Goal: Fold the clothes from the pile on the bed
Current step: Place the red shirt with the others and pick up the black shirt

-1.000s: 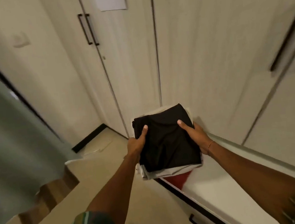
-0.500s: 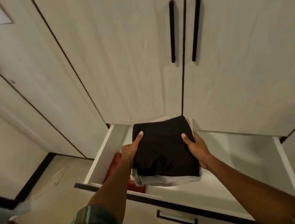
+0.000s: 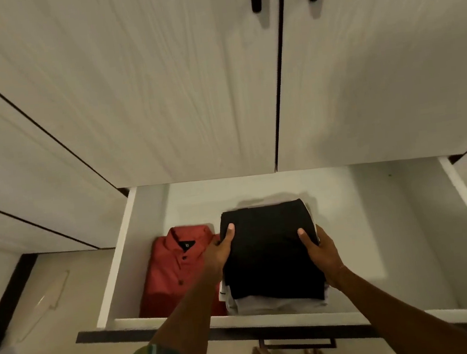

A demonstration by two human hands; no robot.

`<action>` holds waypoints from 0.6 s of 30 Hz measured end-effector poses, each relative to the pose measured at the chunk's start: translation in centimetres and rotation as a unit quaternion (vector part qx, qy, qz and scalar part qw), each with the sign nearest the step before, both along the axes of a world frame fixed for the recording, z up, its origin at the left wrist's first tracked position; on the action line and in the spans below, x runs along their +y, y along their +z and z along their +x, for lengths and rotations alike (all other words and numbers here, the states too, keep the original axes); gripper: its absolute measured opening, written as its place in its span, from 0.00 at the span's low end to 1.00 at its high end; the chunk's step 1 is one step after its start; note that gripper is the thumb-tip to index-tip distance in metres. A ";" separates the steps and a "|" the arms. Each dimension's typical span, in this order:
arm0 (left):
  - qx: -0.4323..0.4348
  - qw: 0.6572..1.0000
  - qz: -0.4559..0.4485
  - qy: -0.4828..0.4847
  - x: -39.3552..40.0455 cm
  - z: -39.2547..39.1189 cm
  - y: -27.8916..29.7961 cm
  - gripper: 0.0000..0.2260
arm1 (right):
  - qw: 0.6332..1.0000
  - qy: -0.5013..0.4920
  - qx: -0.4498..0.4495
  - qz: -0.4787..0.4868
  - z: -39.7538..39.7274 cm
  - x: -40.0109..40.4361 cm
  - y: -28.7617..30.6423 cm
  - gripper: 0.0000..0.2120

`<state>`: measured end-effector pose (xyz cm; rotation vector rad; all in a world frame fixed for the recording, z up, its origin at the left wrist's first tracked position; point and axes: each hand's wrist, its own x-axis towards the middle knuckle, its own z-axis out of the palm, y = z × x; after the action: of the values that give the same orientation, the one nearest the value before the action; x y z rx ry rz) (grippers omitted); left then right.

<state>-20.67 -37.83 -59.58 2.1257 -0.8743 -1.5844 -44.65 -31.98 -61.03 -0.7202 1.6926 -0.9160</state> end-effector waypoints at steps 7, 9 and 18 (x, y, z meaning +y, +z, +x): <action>-0.047 0.994 -0.097 -0.030 1.2 -0.5 -3.9 0.29 | 0.998 -0.006 0.038 0.047 0.1 1.1 -6.5 0.26; -0.060 0.994 -0.076 -0.050 1.0 -0.1 -6.3 0.42 | 0.998 0.004 0.046 0.053 0.2 1.0 -7.2 0.30; -0.396 0.735 -0.333 -0.438 1.6 -2.1 -6.3 0.30 | 0.843 0.203 0.496 -0.035 2.4 1.2 -6.8 0.36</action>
<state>-22.76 -36.26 -65.85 1.8075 -2.5294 -0.2710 -42.29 -30.74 -67.78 -1.7312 2.2272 -0.2654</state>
